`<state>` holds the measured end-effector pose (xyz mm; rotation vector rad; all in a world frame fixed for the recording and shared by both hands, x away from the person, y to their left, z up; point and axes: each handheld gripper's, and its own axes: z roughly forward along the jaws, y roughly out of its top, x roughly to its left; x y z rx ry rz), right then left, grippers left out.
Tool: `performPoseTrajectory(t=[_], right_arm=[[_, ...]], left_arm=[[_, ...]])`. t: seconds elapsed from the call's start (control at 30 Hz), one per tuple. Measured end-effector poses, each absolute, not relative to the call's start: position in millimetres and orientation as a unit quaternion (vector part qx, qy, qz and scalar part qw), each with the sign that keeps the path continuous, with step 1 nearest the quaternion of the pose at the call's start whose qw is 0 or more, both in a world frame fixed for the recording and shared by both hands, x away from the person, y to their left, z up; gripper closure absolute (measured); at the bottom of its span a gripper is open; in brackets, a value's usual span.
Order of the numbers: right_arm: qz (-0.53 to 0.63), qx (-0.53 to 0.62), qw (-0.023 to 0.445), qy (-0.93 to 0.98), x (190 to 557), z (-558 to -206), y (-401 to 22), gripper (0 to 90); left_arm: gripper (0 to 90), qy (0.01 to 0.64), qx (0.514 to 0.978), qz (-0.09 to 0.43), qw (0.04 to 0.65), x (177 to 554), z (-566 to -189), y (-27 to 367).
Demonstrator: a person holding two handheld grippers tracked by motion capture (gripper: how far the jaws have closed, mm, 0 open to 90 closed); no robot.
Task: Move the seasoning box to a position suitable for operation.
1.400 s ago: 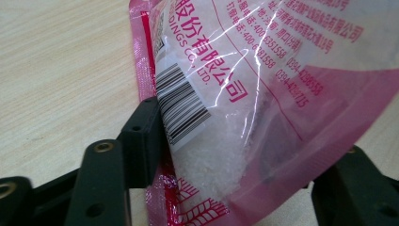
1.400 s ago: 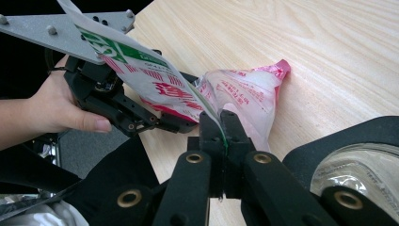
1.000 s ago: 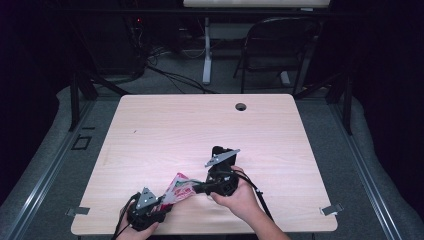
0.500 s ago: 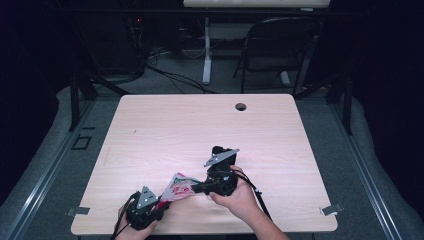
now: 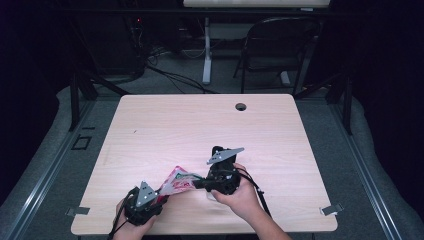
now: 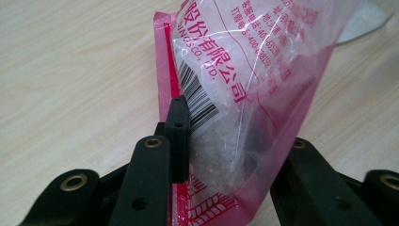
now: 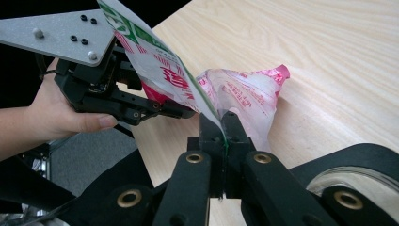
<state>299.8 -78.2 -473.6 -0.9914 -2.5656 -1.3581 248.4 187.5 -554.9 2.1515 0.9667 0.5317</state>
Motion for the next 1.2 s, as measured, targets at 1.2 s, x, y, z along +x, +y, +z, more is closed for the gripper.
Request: performPoseTrajectory(t=[1.2], right_arm=[[-0.459, -0.337, -0.007, -0.822, 305.8, -466.3, -100.0, 90.0]], left_arm=[[69.2, 0.326, 0.842, 0.273, 0.332, 266.0, -535.4, 167.0]])
